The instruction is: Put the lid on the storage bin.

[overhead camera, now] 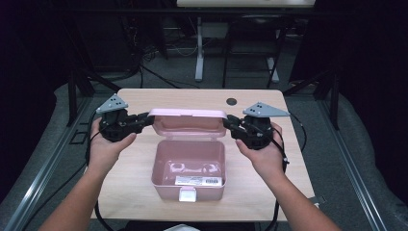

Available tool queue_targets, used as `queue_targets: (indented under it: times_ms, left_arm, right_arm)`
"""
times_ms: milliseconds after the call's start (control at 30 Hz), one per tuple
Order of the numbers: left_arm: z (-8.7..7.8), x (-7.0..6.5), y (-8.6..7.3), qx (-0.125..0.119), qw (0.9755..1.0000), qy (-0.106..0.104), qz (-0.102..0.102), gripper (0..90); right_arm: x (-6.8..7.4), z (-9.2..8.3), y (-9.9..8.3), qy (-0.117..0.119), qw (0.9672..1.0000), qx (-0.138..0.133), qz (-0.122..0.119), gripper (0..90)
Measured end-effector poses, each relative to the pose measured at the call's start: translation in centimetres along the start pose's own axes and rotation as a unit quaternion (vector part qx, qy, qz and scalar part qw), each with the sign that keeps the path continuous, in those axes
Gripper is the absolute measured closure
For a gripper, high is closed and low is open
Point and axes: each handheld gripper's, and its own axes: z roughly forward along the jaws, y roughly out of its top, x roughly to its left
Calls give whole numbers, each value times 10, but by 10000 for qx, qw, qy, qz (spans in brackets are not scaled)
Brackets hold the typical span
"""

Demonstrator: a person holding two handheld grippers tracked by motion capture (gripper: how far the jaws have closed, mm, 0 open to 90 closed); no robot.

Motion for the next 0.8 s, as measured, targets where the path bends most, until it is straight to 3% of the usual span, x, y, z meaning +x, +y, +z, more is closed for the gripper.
queue_targets:
  times_ms: [567, 800]
  left_arm:
    - [-15, -15, -20, 27, 9998, -100, 146, 734]
    - [-21, -19, -28, 29, 9997, -159, 166, 733]
  right_arm:
    - [12, -16, -25, 158, 9998, -20, -114, 727]
    - [9, -16, -43, 298, 9995, 63, 56, 700]
